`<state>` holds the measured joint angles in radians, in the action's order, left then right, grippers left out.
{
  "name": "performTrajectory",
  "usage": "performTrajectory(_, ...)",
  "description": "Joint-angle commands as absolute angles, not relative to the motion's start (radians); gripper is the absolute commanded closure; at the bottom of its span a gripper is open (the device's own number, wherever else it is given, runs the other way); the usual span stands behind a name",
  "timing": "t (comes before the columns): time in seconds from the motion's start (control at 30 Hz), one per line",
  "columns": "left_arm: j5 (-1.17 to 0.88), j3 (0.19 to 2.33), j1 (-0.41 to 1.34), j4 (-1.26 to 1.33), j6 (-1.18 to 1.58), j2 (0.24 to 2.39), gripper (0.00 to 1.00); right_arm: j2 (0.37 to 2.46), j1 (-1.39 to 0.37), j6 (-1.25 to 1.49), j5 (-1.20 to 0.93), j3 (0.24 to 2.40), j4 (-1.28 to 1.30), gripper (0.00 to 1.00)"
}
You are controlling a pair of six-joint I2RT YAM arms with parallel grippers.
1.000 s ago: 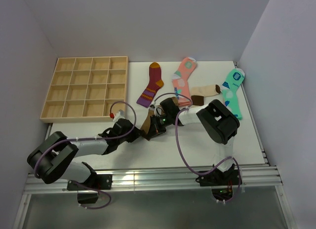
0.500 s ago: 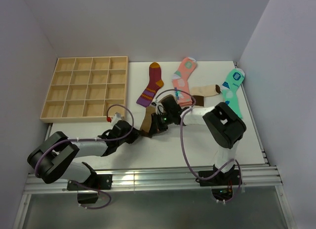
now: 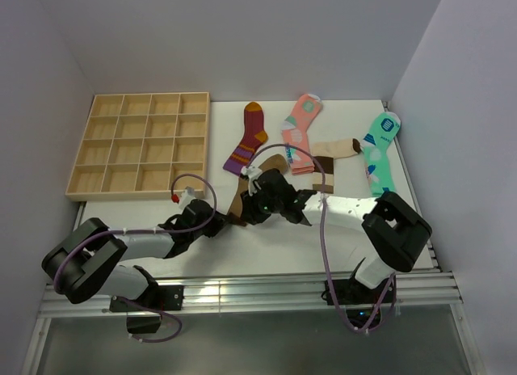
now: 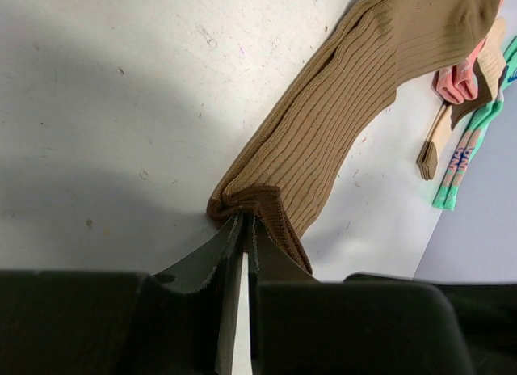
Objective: Roll the socks
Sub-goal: Roll the sock at the center of the board.
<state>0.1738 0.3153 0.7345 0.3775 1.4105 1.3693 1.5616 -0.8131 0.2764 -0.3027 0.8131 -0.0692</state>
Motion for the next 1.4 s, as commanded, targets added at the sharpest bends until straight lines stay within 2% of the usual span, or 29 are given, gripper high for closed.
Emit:
performTrajectory(0.0, 0.213, 0.308, 0.736, 0.316, 1.402, 1.376, 0.87, 1.537, -0.882, 0.192, -0.170, 0.801, -0.127, 0.70)
performTrajectory(0.3, 0.215, 0.330, 0.736, 0.304, 1.384, 1.373, 0.87, 1.571, -0.908, 0.184, -0.187, 0.814, -0.153, 0.77)
performTrajectory(1.03, 0.224, 0.380, 0.736, 0.265, 1.338, 1.344, 0.87, 1.692, -0.908, 0.184, -0.149, 0.864, -0.138, 0.86)
performTrajectory(1.23, 0.229, 0.387, 0.736, 0.259, 1.319, 1.307, 0.87, 1.716, -0.894, 0.210, -0.152, 0.877, -0.129, 0.92)
performTrajectory(1.37, 0.232, 0.394, 0.736, 0.261, 1.309, 1.305, 0.87, 1.726, -0.879, 0.233, -0.179, 0.879, -0.129, 1.00)
